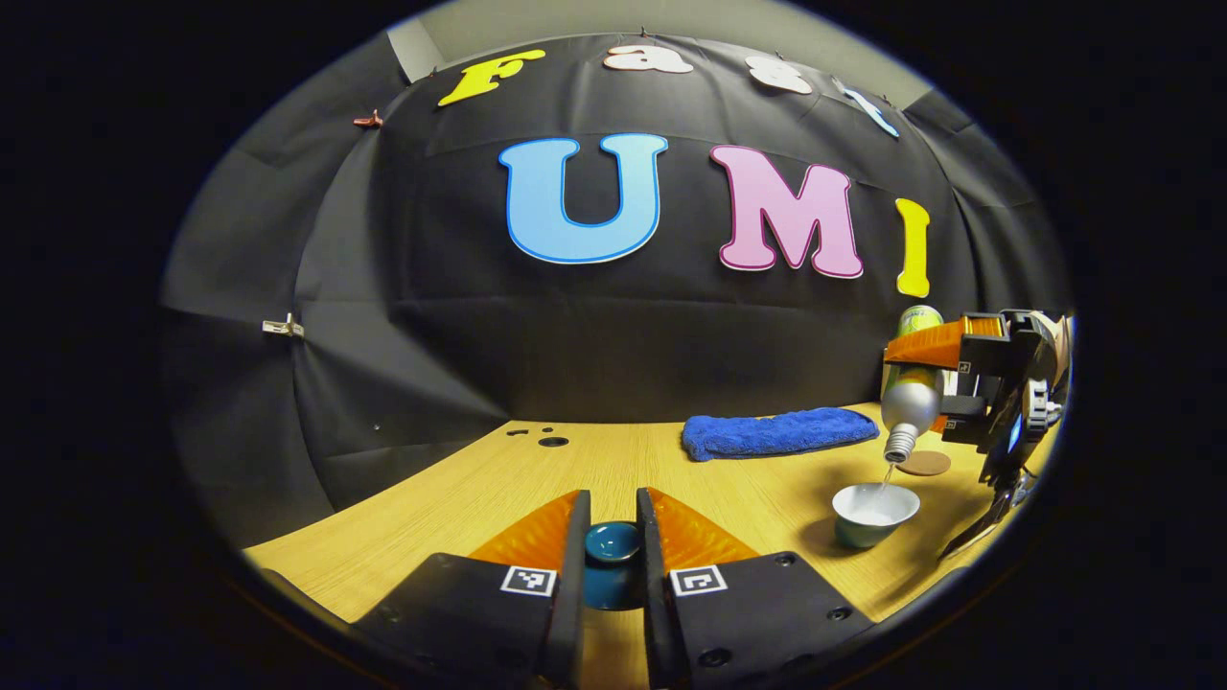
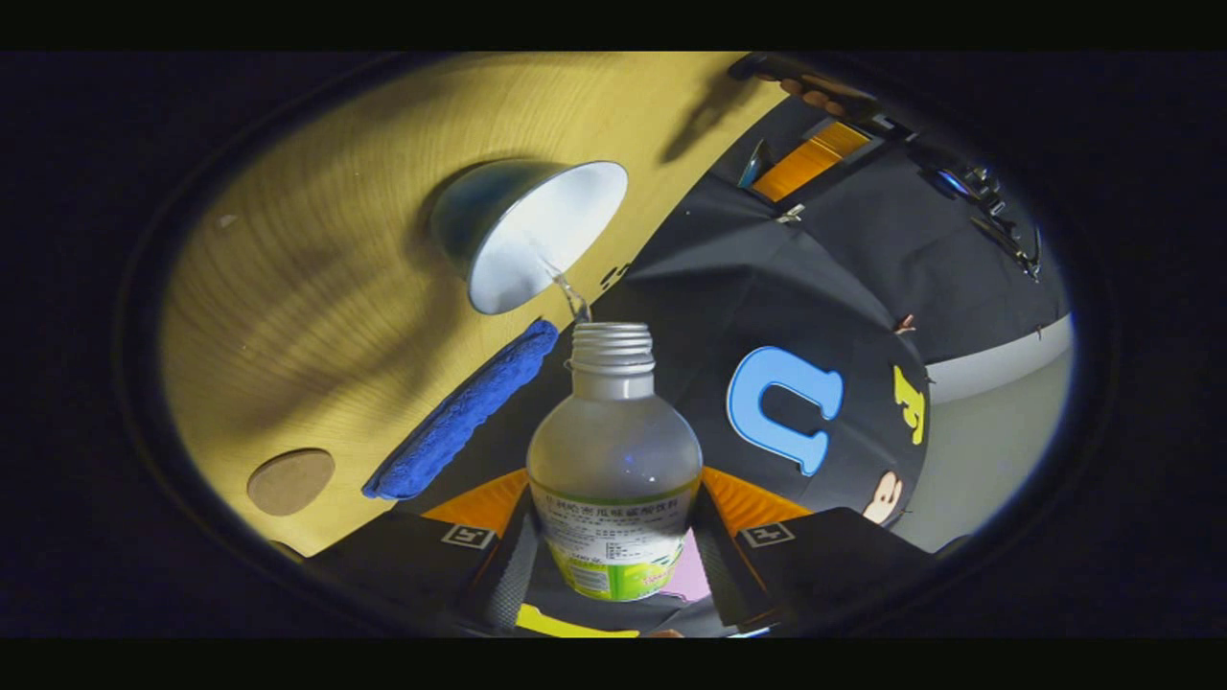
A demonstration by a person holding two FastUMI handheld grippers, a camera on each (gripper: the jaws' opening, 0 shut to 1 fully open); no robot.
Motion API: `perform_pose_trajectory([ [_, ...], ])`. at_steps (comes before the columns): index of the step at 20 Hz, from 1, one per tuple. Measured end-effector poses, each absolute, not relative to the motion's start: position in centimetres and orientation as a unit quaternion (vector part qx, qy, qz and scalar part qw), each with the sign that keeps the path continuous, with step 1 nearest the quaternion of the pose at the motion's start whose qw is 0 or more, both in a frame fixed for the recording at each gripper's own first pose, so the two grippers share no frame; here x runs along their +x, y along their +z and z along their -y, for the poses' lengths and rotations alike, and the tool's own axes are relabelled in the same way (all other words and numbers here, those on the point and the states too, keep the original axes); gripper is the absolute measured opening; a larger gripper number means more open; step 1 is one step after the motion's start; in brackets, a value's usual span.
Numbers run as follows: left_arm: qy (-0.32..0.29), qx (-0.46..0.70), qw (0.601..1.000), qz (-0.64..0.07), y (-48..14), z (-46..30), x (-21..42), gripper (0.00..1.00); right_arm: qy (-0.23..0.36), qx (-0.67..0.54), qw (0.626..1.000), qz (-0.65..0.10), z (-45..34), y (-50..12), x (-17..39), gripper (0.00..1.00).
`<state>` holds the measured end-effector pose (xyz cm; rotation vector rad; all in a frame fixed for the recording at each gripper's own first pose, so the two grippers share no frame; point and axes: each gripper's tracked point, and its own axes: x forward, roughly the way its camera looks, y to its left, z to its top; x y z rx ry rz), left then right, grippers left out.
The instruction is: Open the teacup lid with one hand, grasp the water bottle and pour water into the teacup with the other hand; after pouring, place the water bottle on the coaster and then close the teacup lid.
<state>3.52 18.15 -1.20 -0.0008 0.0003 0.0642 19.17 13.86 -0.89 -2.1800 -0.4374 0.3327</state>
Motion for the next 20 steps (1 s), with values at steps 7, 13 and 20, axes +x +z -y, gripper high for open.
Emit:
perform_pose_trajectory([
  [7,0.032,0.0,0.999,0.0,-1.2,-18.1,3.5,0.29,0.139,-0.875,0.426,0.183,-14.2,-1.0,18.8,0.77],
  [13,0.032,0.0,0.999,0.0,-1.1,-18.2,3.5,0.29,0.134,-0.878,0.421,0.187,-14.4,-0.5,18.7,0.77],
  [20,0.032,0.0,0.999,-0.001,-1.2,-18.2,3.5,0.29,0.13,-0.875,0.422,0.197,-15.2,0.7,18.3,0.77],
])
